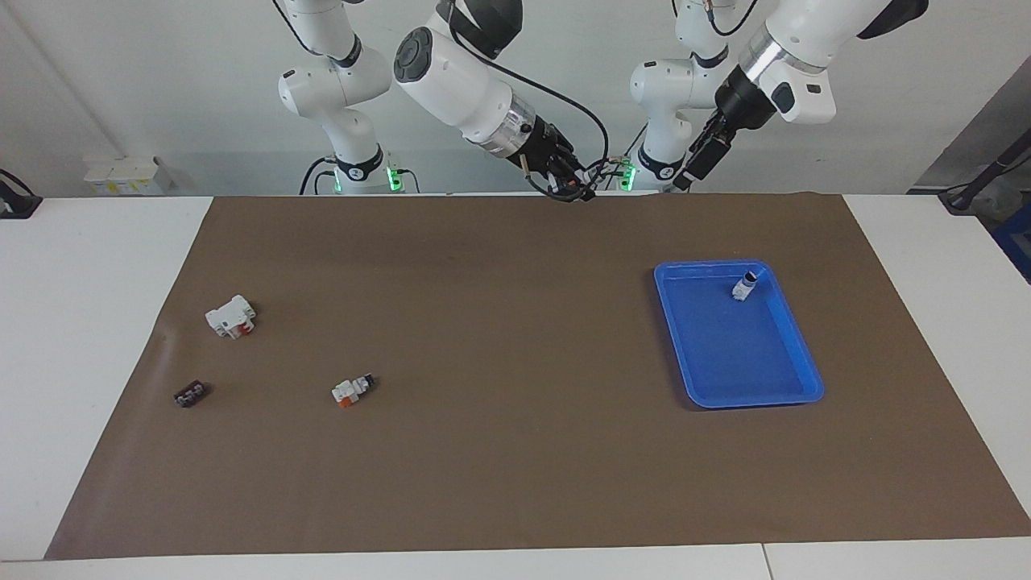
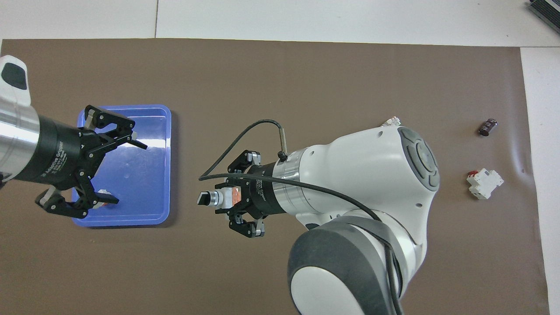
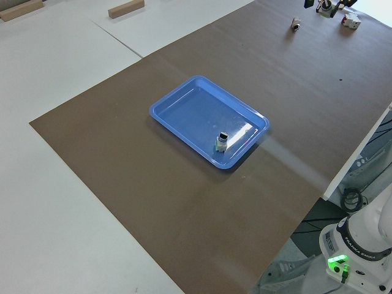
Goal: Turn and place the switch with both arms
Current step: 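Rotate the left gripper and move it toward the held switch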
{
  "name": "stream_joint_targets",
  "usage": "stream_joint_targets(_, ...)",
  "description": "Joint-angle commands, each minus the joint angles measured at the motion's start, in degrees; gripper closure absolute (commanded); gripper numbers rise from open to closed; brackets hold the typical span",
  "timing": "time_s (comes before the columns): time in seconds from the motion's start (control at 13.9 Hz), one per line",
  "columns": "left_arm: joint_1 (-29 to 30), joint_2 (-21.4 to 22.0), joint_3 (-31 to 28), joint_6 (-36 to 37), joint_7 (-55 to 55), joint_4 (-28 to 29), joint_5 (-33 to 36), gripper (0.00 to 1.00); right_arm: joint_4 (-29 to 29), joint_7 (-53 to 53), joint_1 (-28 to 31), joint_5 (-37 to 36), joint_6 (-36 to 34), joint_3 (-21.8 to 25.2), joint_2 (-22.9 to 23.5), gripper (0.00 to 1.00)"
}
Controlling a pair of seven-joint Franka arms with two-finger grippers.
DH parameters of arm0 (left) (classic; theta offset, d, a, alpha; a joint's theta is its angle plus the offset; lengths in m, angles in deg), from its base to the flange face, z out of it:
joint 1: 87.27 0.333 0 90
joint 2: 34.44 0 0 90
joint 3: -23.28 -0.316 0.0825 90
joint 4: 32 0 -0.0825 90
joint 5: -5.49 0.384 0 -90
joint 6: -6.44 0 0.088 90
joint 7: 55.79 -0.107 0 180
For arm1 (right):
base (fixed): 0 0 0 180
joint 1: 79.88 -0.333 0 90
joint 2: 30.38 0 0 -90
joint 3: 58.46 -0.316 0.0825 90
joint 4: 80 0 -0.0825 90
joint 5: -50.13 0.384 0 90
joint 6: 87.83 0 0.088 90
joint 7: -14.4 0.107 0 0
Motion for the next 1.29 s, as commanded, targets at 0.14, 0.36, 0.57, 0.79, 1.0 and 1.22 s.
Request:
stream_joint_targets(0.14,-0.3,1.4,1.6,-4.9,25.5,1.9,-1.6,0.01,0.0,0.4,0.3,-1.6,0.4,-0.3,-0.5,1.00)
stream_joint_targets(0.36,-0.2,1.8,1.6,-5.6,40.5,3.2,-4.7,0.00,0.0,0.4,0.3,-1.6,0.4,-0.3,-0.5,1.00)
stream_joint_targets(0.57,-0.1,3.6,1.6,-6.9,52.3,6.7,-6.0,0.00,-0.1,2.1,0.5,-1.3,0.5,-0.2,-0.4,1.00)
stream_joint_targets(0.79,-0.2,4.9,1.6,-7.7,62.2,9.3,-8.0,0.04,0.3,3.6,0.4,-0.7,5.6,-0.4,-0.3,1.00)
stream_joint_targets(1.0,-0.2,7.4,1.6,-11.1,66.4,14.6,-12.5,0.08,0.3,3.6,0.4,0.5,6.0,-0.5,-0.2,1.00)
stream_joint_targets(1.22,-0.5,10.0,1.7,-17.2,71.0,20.2,-15.3,0.16,0.3,3.4,0.3,0.5,6.1,-0.5,-0.3,1.00)
